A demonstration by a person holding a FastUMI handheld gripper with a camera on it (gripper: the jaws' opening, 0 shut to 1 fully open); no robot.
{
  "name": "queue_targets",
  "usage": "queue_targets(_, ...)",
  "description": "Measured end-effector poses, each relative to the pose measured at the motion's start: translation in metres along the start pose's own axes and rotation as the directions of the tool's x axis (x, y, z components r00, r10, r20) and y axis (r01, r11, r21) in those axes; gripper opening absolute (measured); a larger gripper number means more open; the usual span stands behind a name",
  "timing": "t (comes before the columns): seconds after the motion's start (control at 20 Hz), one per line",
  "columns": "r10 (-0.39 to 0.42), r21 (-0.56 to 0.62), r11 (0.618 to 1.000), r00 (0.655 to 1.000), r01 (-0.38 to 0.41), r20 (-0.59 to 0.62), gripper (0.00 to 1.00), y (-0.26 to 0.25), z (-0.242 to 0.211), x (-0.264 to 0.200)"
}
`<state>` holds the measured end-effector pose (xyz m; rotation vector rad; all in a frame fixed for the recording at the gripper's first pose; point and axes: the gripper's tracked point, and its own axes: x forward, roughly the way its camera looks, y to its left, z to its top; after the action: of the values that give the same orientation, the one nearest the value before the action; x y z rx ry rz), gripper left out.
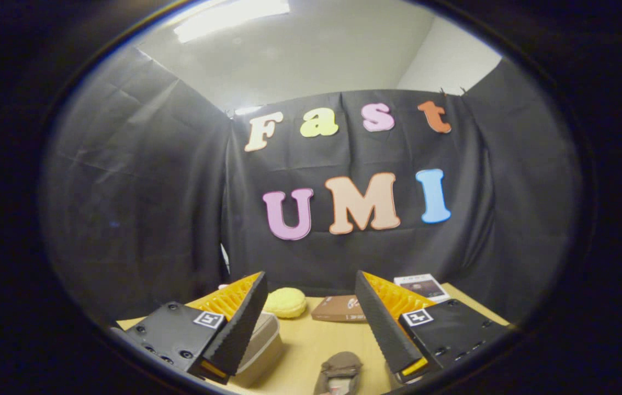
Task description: Open the storage box then place both shoes into the box .Put the left shoe in first, then the right shoe, with the right side of both shoes facing outward in a uniform manner.
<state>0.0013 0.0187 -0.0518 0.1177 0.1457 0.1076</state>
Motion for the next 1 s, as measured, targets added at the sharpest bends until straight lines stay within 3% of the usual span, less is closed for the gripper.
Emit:
queue_targets(0.25,0.064,0.141,0.989,0.991,-0.047,-0.117,1.0,0.02,-0.044,0.013)
queue_targets(0.4,0.108,0.292,0.956,0.966,-0.036,-0.234,1.0,0.029,-0.084,0.014)
queue_targets(0.5,0.142,0.41,0.912,0.947,-0.012,-0.287,1.0,0.034,-0.103,0.016)
queue_targets(0.75,0.211,0.647,0.757,0.903,0.091,-0.374,1.0,0.04,-0.148,0.015)
queue_targets(1.0,0.302,0.703,0.703,0.852,0.104,-0.428,1.0,0.062,-0.179,0.019)
